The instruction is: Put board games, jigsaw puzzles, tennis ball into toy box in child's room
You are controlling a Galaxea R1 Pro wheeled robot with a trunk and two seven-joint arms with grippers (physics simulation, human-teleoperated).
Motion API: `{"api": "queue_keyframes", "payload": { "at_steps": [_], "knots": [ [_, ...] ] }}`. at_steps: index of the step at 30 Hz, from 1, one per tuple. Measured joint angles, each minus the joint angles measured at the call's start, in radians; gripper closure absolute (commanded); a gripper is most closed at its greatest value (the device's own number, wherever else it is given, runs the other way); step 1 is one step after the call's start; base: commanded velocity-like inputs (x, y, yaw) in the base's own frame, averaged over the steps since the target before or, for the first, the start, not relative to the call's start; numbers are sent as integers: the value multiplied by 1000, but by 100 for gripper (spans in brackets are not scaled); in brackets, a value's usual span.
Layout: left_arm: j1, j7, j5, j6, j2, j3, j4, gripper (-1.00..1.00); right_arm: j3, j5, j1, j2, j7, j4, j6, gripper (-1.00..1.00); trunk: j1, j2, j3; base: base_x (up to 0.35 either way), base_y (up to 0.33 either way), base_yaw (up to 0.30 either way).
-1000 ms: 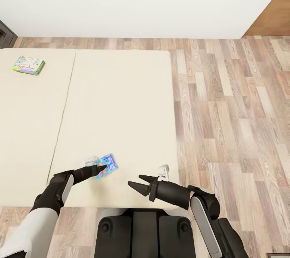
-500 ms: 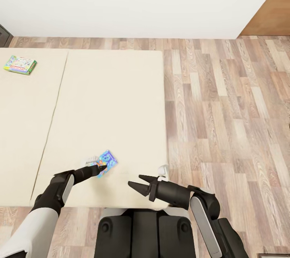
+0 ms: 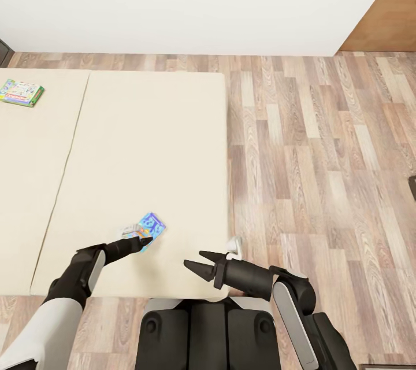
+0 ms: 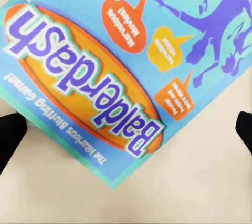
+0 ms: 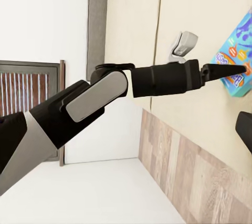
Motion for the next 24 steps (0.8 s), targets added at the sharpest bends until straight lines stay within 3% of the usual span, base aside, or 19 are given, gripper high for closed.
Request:
{"api": "queue_keyframes", "payload": {
  "at_steps": [9,24],
  "knots": [
    [0,-1,-4,33,19,0,-14,-100,-1,0,0,-1,-1,0,0,-100,0,0,0,0,-11,0],
    [4,-2,-11,159,42,-1,-145,-100,-1,0,0,-1,-3,0,0,-100,0,0,0,0,-1,0]
  ]
}}
